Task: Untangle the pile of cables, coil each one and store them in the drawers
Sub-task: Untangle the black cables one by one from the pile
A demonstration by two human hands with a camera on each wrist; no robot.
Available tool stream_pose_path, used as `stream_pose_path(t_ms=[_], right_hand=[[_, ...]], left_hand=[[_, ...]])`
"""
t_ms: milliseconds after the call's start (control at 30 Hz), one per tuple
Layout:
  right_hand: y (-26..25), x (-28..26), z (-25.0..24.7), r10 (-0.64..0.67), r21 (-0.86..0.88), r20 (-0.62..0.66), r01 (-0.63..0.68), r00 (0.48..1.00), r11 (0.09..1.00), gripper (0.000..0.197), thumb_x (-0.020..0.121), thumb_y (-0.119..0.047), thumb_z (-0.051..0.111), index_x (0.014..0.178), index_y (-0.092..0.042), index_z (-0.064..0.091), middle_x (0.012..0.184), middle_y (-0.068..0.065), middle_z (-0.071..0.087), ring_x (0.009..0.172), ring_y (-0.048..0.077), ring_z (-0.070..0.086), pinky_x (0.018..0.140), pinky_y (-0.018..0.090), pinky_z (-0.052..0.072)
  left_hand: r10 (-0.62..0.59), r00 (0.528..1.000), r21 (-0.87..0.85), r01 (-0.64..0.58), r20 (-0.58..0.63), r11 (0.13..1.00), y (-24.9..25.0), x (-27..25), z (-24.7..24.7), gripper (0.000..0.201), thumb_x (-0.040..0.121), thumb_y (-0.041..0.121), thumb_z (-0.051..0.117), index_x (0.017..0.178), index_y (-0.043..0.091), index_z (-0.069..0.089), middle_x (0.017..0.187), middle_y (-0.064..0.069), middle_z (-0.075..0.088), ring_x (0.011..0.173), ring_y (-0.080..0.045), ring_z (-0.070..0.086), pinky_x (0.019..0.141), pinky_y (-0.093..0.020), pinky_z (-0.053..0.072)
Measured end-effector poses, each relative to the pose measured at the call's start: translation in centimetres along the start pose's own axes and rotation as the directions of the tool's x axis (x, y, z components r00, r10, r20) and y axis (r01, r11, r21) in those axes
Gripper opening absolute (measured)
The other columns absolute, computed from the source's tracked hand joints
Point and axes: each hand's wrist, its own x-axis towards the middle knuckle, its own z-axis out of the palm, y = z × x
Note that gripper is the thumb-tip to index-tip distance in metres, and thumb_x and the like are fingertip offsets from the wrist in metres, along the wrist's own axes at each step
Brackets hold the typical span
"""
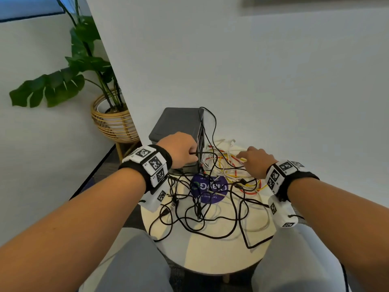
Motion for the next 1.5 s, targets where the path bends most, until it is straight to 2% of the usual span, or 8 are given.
stream_pose_path(t_ms=[233, 433, 700, 800, 933, 1167, 1300, 1500], right_hand=[[0.4, -0.9, -1.1, -0.075, 0.165, 0.006, 0.073, 0.997, 0.984, 0.042, 0.102, -0.020, 0.048, 0.142, -0.030, 0.054, 0.143, 0.009, 0.049, 0.130, 0.032, 0.049, 0.110, 0.044, 0.040], [0.0, -2.6, 0.0, -0.131, 0.134, 0.147, 0.111, 0.980, 0.985, 0.052, 0.100, -0.018, 0.049, 0.150, -0.034, 0.045, 0.151, 0.012, 0.047, 0.138, 0.030, 0.045, 0.113, 0.038, 0.035], [-1.4, -5.4, -2.7, -0.175, 0.237, 0.125, 0.142, 0.977, 0.961, 0.046, 0.106, -0.024, 0.044, 0.152, -0.032, 0.042, 0.158, 0.009, 0.040, 0.144, 0.028, 0.038, 0.120, 0.039, 0.027], [-2.3, -7.1, -4.8, -0.224, 0.360, 0.126, 0.166, 0.966, 0.918, 0.032, 0.100, -0.016, 0.048, 0.124, -0.026, 0.068, 0.147, 0.005, 0.054, 0.130, 0.022, 0.051, 0.107, 0.030, 0.039], [-4.1, -9.8, -7.8, -0.339, 0.665, 0.098, 0.192, 0.936, 0.722, 0.038, 0.076, 0.009, 0.046, 0.085, -0.013, 0.075, 0.103, 0.001, 0.074, 0.068, 0.005, 0.054, 0.054, 0.017, 0.038], [-6.0, -11.1, -9.1, -0.488, 0.545, 0.307, 0.269, 0.817, 0.794, 0.026, 0.102, -0.016, 0.054, 0.093, -0.003, 0.075, 0.101, 0.008, 0.076, 0.080, 0.022, 0.068, 0.069, 0.026, 0.053], [-6.6, -11.4, -10.5, -0.544, 0.705, 0.150, 0.296, 0.826, 0.645, 0.044, 0.109, -0.025, 0.041, 0.091, 0.005, 0.068, 0.086, 0.017, 0.072, 0.075, 0.024, 0.070, 0.069, 0.025, 0.056], [-8.4, -12.5, -14.6, -0.570, 0.939, -0.165, 0.306, 0.805, 0.160, 0.037, 0.107, -0.020, 0.038, 0.086, -0.003, 0.062, 0.083, 0.019, 0.067, 0.061, 0.021, 0.055, 0.061, 0.025, 0.048]], left_hand=[[-0.012, 0.993, -0.356, -0.031, -0.118, 0.934, -1.5, -4.5, -4.2, 0.045, 0.099, 0.033, 0.062, 0.062, 0.016, 0.044, 0.060, 0.002, 0.042, 0.057, -0.015, 0.040, 0.062, -0.031, 0.034], [-0.013, 0.902, -0.626, -0.288, -0.431, 0.724, -1.2, -9.1, -9.7, 0.046, 0.101, 0.028, 0.063, 0.074, -0.008, 0.051, 0.069, -0.009, 0.056, 0.063, -0.007, 0.054, 0.074, -0.030, 0.044], [-0.086, 0.790, -0.695, -0.475, -0.607, 0.539, 1.7, -11.7, -13.5, 0.033, 0.105, 0.027, 0.055, 0.079, 0.008, 0.051, 0.065, 0.000, 0.048, 0.056, -0.014, 0.043, 0.055, -0.025, 0.037], [-0.161, 0.739, -0.699, -0.511, -0.654, 0.500, 2.5, -12.1, -14.8, 0.034, 0.106, 0.028, 0.054, 0.075, 0.016, 0.050, 0.063, 0.002, 0.047, 0.052, -0.012, 0.038, 0.048, -0.022, 0.030], [-0.212, 0.710, -0.703, -0.520, -0.672, 0.486, 3.0, -12.3, -16.1, 0.033, 0.107, 0.033, 0.051, 0.078, 0.017, 0.056, 0.059, 0.004, 0.046, 0.049, -0.013, 0.034, 0.047, -0.027, 0.024], [-0.325, 0.628, -0.702, -0.571, -0.708, 0.425, 3.1, -12.2, -17.6, 0.030, 0.109, 0.030, 0.045, 0.085, 0.017, 0.059, 0.061, 0.005, 0.046, 0.051, -0.012, 0.030, 0.051, -0.031, 0.019], [-0.350, 0.677, -0.760, -0.535, -0.647, 0.370, 2.1, -11.9, -17.1, 0.021, 0.099, 0.023, 0.057, 0.078, 0.021, 0.056, 0.065, 0.004, 0.046, 0.052, -0.012, 0.029, 0.052, -0.032, 0.015], [-0.219, 0.892, -0.808, -0.223, -0.395, 0.545, 0.9, -10.4, -12.8, 0.014, 0.095, 0.016, 0.064, 0.095, 0.005, 0.073, 0.071, 0.001, 0.056, 0.048, -0.011, 0.038, 0.047, -0.024, 0.025]])
